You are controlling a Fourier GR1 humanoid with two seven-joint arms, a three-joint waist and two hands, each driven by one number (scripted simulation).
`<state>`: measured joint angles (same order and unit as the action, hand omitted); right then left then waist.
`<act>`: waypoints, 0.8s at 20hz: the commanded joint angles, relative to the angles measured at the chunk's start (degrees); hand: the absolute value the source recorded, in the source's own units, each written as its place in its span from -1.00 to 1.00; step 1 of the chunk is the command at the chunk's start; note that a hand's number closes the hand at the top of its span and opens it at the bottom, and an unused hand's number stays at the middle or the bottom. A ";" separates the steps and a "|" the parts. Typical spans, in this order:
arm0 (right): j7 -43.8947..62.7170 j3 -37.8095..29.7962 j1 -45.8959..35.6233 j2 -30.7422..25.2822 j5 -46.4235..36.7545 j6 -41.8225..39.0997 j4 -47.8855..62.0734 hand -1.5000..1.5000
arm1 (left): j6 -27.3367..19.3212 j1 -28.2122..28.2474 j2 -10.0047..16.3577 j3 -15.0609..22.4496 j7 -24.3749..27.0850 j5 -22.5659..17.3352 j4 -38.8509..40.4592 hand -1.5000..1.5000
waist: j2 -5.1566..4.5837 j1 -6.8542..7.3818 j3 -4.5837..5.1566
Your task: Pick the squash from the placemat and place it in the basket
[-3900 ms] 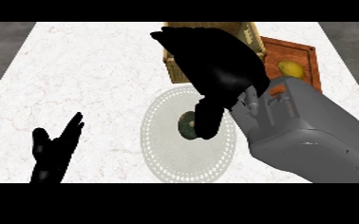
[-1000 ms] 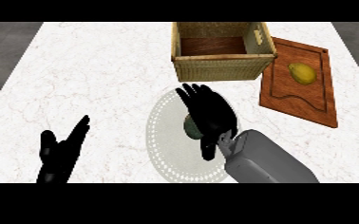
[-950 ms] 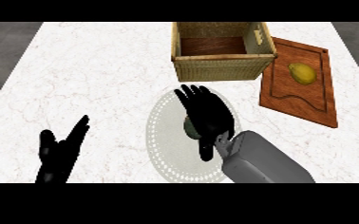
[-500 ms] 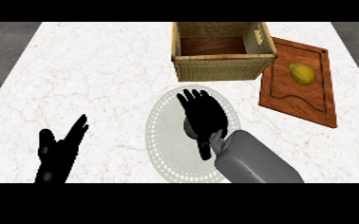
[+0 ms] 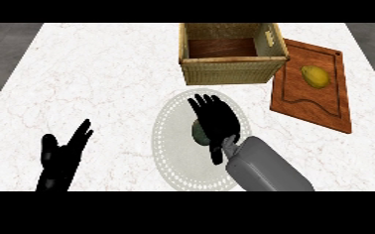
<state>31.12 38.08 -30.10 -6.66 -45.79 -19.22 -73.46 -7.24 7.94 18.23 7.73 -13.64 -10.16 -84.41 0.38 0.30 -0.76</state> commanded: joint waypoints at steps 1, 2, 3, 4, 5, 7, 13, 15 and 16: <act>-0.84 0.25 1.07 3.18 -2.87 1.39 3.11 -1.00 | 1.94 -0.86 -1.16 -0.76 0.24 -0.33 4.62 0.00 | -0.43 -0.07 0.76; -0.56 -1.00 -1.77 5.27 -3.31 1.86 6.85 -1.00 | 2.94 -1.31 0.20 -2.39 0.26 -1.07 5.39 0.00 | -0.49 0.12 0.77; -2.32 0.07 2.61 1.18 -3.75 1.53 2.07 -1.00 | 2.29 -2.37 -0.34 -1.12 -2.31 0.05 4.60 0.00 | -0.40 -0.32 0.76; -3.04 -1.93 -1.28 2.95 -3.92 1.25 6.66 1.00 | 1.47 -0.23 -1.32 -0.28 -0.75 1.19 4.05 0.00 | -0.45 0.05 0.76; -4.37 0.54 0.46 3.47 -5.86 3.71 6.26 1.00 | 1.95 0.33 -0.84 -1.01 -3.57 -0.61 0.52 0.00 | -0.41 0.12 0.74; -8.29 1.67 0.01 -0.86 -7.21 2.48 4.08 1.00 | -0.25 -1.11 -2.42 0.20 -4.45 1.27 0.62 0.00 | -0.40 -0.10 0.74; -12.69 -0.96 -3.32 0.63 -11.38 6.52 11.45 1.00 | 4.12 1.38 -0.49 -1.89 -2.28 0.18 0.57 0.00 | -0.47 0.31 0.74; 5.32 5.31 -4.86 6.44 -4.78 2.20 4.93 1.00 | 3.00 -0.70 -2.22 -0.93 0.34 2.17 5.68 0.00 | -0.53 0.93 0.80; 11.23 7.54 -5.37 6.49 -2.40 2.32 3.08 1.00 | 3.57 -3.10 -2.22 -1.24 -2.31 0.74 4.93 0.00 | -0.56 1.38 0.81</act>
<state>30.22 40.96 -33.24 -2.68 -53.28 -16.17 -67.95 -5.17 7.21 16.86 6.05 -14.22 -8.71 -83.90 0.37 0.87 -0.67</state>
